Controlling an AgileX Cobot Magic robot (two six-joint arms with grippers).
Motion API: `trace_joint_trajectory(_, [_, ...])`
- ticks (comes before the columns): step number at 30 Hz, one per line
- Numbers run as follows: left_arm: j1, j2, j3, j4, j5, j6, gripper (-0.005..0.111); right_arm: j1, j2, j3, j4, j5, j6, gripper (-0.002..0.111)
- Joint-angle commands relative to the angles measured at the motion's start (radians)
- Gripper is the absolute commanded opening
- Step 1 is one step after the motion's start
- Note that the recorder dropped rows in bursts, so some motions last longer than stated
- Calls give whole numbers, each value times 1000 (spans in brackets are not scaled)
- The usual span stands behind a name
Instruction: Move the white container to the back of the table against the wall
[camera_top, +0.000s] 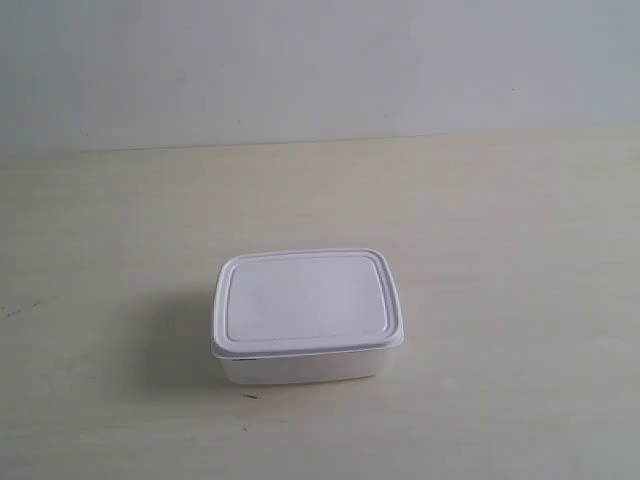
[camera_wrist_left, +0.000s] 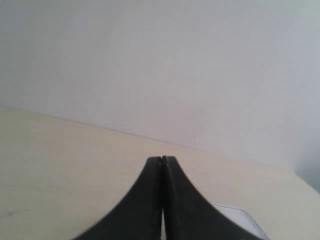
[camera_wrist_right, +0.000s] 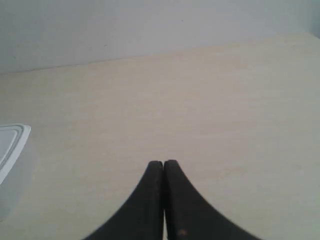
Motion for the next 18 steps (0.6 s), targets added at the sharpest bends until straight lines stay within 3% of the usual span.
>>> trace_joint_trajectory(1, [5,-3,2,-95,2,-80,0,-6,-6,4,1,-112,8,0])
trace_joint_trajectory(4, [5,6,2,-96,2,-83,0,-6,-6,4,118,-215,106,0])
trace_joint_trajectory(11, [5,50,2,-85,11,-74,0,-6,-6,4,138,-443,108,0])
trace_joint_trajectory(18, [5,92,2,-85,6,-51,0,-6,-6,4,138,-489,106,0])
